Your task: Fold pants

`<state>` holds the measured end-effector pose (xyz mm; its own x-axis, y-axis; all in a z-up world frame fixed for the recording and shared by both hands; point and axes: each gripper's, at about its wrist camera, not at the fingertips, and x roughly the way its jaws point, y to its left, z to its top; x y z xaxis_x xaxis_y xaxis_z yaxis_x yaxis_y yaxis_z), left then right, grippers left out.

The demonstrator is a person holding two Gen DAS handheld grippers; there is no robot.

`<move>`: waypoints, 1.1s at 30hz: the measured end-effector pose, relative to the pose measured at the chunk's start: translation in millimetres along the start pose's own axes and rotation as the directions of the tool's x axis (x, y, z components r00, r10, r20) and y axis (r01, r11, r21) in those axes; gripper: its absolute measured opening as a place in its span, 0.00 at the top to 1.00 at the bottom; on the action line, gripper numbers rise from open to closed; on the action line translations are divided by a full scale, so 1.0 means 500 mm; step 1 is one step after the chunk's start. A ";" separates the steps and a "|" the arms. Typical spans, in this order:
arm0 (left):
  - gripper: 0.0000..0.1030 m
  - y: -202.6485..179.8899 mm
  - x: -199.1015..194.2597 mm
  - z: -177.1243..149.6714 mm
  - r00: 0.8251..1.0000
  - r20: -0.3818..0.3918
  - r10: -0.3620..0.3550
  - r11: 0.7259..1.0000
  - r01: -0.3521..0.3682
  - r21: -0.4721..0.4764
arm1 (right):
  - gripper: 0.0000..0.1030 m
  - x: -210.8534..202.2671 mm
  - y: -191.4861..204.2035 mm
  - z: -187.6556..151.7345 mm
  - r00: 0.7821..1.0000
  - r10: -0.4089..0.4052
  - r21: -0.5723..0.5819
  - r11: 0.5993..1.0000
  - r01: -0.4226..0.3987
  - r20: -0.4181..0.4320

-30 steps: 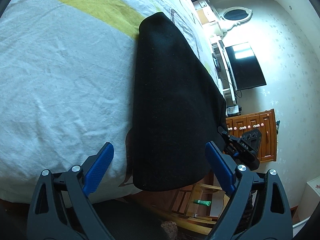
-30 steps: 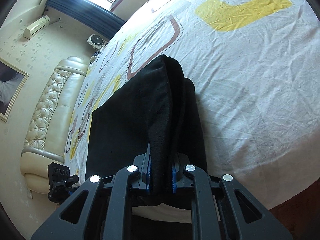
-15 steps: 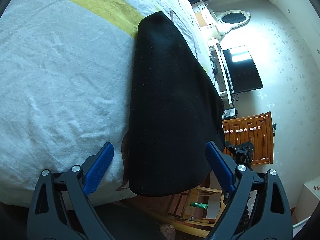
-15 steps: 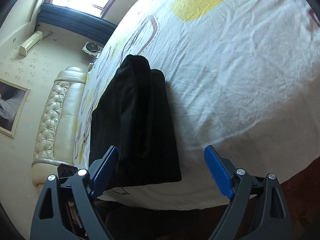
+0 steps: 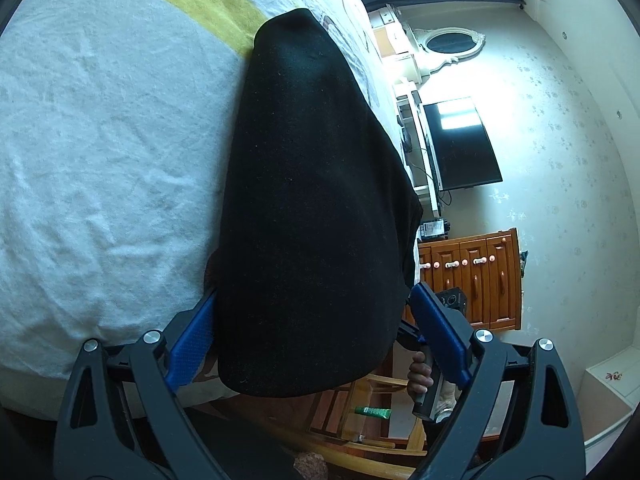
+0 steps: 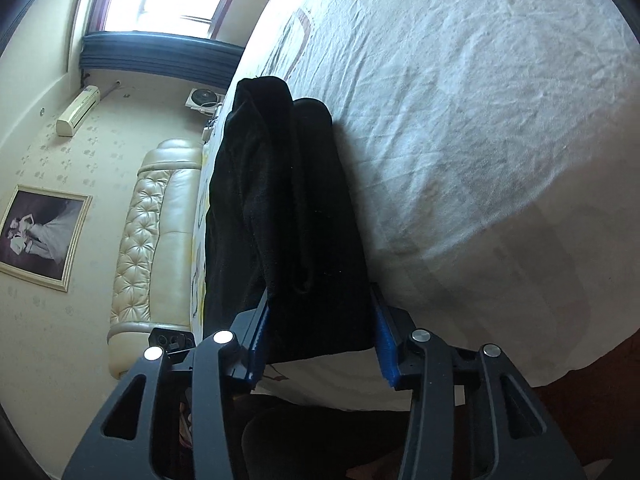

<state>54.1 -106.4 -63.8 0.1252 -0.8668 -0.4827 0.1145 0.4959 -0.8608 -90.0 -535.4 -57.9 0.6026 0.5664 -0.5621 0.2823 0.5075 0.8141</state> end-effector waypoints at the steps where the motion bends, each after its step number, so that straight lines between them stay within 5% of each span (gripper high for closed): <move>1: 0.17 -0.008 0.006 -0.003 1.000 -0.003 0.027 0.999 -0.027 0.018 | 0.58 0.002 0.001 -0.003 1.000 -0.004 -0.005 1.000 0.004 -0.001; 3: 0.43 -0.010 0.014 -0.003 0.992 -0.016 0.123 0.992 -0.122 0.041 | 0.59 0.007 0.001 -0.004 1.000 0.001 0.002 1.000 -0.001 0.002; 9: 0.60 -0.020 0.017 -0.002 0.984 -0.004 0.177 0.981 -0.176 0.075 | 0.58 0.010 -0.003 -0.001 1.000 0.009 -0.004 1.000 -0.009 0.003; 14: 0.64 -0.050 0.021 -0.009 0.966 0.037 0.255 0.956 -0.257 0.140 | 0.58 0.010 0.005 -0.003 1.000 0.006 -0.014 1.000 -0.006 0.013; 33: 0.67 -0.023 -0.054 -0.007 0.931 0.098 0.352 0.919 -0.363 0.153 | 0.59 0.097 0.090 -0.025 0.999 0.023 -0.054 0.998 -0.025 -0.035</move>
<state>45.9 -88.8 -41.5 0.2530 -0.6273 -0.7365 0.2102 0.7788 -0.5911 -57.5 -476.8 -50.3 0.5823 0.6006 -0.5479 0.2261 0.5277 0.8188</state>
